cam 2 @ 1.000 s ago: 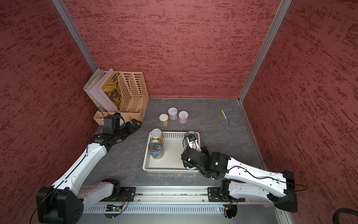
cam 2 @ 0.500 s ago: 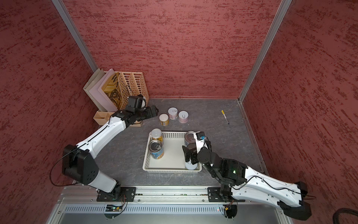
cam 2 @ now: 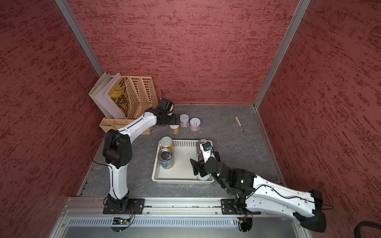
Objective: Put the canned food in the basket
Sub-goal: Pick up the canned food from the center of the board.
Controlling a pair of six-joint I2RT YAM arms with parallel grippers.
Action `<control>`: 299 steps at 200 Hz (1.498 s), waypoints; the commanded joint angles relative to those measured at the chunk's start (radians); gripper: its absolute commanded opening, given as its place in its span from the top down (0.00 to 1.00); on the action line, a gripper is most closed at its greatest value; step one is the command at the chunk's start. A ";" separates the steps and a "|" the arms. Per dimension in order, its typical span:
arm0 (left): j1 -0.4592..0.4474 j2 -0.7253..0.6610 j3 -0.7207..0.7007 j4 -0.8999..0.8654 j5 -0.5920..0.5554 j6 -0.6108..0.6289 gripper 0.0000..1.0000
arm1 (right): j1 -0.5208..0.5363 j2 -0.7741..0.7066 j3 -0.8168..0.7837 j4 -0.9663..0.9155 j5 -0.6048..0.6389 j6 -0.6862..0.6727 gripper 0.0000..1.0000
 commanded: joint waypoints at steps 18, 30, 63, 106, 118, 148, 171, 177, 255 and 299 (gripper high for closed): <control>-0.014 0.069 0.077 -0.071 -0.073 0.033 0.00 | -0.005 0.014 0.055 -0.002 -0.021 0.007 0.02; -0.014 0.084 0.085 -0.078 -0.091 0.032 0.00 | -0.004 0.010 0.052 -0.003 -0.024 0.007 0.02; -0.014 0.127 0.114 -0.098 -0.120 0.040 0.00 | -0.005 -0.003 0.051 -0.007 -0.029 0.008 0.01; -0.015 0.161 0.120 -0.098 -0.111 0.048 0.00 | -0.005 -0.002 0.050 -0.007 -0.032 0.008 0.02; -0.015 0.167 0.123 -0.098 -0.111 0.050 0.00 | -0.004 0.003 0.054 -0.009 -0.033 0.007 0.02; -0.015 0.179 0.134 -0.106 -0.116 0.049 0.08 | -0.004 0.003 0.055 -0.009 -0.033 0.007 0.02; -0.015 0.185 0.144 -0.114 -0.119 0.049 0.17 | -0.005 0.003 0.055 -0.010 -0.034 0.007 0.02; -0.015 0.188 0.146 -0.116 -0.120 0.049 0.20 | -0.004 0.003 0.054 -0.009 -0.034 0.007 0.02; -0.014 0.185 0.159 -0.135 -0.118 0.049 0.50 | -0.005 0.002 0.054 -0.013 -0.037 0.007 0.02; -0.022 0.133 0.174 -0.156 -0.114 0.043 0.68 | -0.005 0.006 0.053 -0.010 -0.037 0.007 0.02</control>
